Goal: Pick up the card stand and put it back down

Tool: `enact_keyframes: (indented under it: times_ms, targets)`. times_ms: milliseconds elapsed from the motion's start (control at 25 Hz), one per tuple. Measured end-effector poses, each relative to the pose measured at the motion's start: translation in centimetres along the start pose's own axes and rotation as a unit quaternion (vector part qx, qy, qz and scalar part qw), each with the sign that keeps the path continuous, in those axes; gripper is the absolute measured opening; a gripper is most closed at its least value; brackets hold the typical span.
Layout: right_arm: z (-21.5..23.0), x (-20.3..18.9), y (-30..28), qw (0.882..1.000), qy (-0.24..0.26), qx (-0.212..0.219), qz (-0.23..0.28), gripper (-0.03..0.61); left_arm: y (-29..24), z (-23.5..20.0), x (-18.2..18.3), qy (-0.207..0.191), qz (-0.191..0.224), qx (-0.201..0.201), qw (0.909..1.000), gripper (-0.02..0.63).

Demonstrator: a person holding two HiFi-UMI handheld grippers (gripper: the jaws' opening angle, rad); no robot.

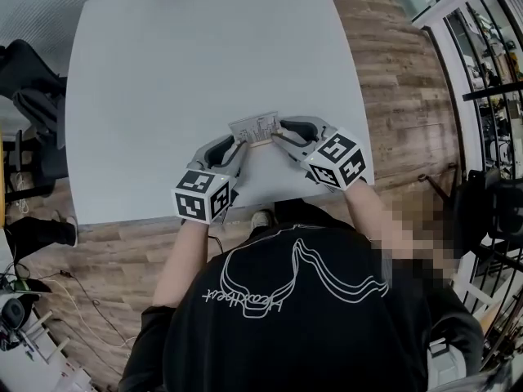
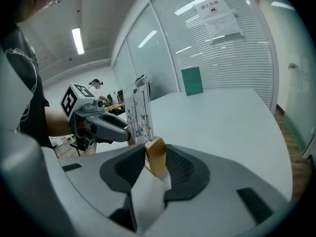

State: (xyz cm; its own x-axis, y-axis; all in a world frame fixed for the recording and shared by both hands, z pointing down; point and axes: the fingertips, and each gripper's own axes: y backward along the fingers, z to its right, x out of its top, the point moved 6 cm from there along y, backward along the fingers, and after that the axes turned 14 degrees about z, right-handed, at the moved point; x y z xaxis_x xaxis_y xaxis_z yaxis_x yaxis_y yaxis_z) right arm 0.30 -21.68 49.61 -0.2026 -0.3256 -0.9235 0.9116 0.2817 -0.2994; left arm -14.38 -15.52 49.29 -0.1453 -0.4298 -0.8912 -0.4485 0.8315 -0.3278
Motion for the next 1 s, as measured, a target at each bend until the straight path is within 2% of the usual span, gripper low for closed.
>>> enact_keyframes:
  times_ms: [400,720,1000]
  targets:
    - [-4.6,2.0,3.1,0.999,-0.032,-0.003,0.030,0.137,4.4,2.6,2.0,0.004,0.019,-0.013,0.9997,0.121]
    - [-10.0,3.4,4.9,0.999,-0.001,-0.021,0.034,0.130,9.1,4.2,3.2,0.001,0.037,-0.017,0.9992,0.118]
    - [-13.6,4.3,6.9,0.998,-0.013,-0.038,0.051,0.127,12.4,6.1,3.6,0.000,0.048,-0.031,0.9984,0.118]
